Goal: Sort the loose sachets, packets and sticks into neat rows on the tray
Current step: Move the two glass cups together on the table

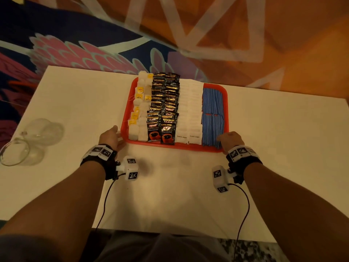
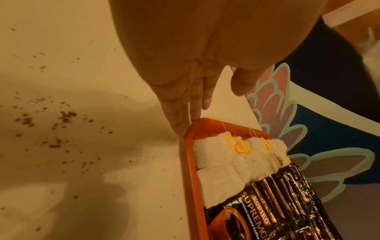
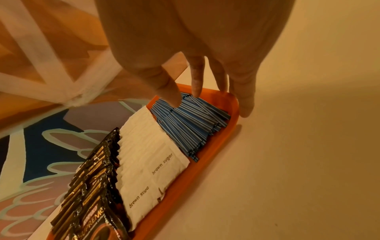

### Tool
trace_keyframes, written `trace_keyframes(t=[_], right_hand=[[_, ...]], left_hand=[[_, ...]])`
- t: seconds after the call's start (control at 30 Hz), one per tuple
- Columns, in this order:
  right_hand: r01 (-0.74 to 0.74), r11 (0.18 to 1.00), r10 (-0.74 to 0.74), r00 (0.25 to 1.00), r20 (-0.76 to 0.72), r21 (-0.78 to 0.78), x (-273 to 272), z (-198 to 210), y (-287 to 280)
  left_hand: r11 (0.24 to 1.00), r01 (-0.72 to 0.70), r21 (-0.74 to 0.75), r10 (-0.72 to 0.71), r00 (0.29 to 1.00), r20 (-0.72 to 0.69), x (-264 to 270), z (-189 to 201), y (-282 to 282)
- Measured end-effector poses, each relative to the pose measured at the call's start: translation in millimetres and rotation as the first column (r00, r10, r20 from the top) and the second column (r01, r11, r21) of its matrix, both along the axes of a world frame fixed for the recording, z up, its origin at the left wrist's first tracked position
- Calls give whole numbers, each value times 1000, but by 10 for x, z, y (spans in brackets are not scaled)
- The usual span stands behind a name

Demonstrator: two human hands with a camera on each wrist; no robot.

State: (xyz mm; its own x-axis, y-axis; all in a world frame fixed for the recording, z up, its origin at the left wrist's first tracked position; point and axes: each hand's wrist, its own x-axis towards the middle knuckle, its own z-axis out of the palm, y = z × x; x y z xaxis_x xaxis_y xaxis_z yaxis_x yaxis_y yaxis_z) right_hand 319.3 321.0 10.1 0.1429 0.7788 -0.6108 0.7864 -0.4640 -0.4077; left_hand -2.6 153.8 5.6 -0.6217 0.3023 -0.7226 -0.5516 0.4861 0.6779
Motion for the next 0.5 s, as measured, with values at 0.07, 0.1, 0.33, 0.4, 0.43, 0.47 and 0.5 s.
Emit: trace_keyframes(t=[0.07,0.1,0.33,0.4,0.43,0.47,0.5], right_hand=[[7,1000,-7,1000,-2,4,-22,1,27],[9,1000,-9,1000,-5,6,-28,-2,41],[5,1000,-5,1000,-23,11,-47,-27,139],[1,1000,-1,1000,-23,8,-56,-20,157],[1,1000,-1,1000,-21,4,-60,-16,164],[3,1000,-3,1000,-22,0,-56,-20,169],[4,1000,-4,1000,-25,-3,-56,-20,175]], left_hand=[[1000,3,3,-3,1000,-4,-32,-3,31],[1000,6,3,-6,1000,-4,-43,-1,46],[1000,8,3,-8,1000,3,-84,-21,126],[1000,24,5,-24,1000,-9,-86,-35,143],[999,34,12,-34,999,-16,-75,-12,148],[999,42,7,-42,999,-28,-84,-36,152],[999,38,4,-38,999,-21,-85,-43,149]])
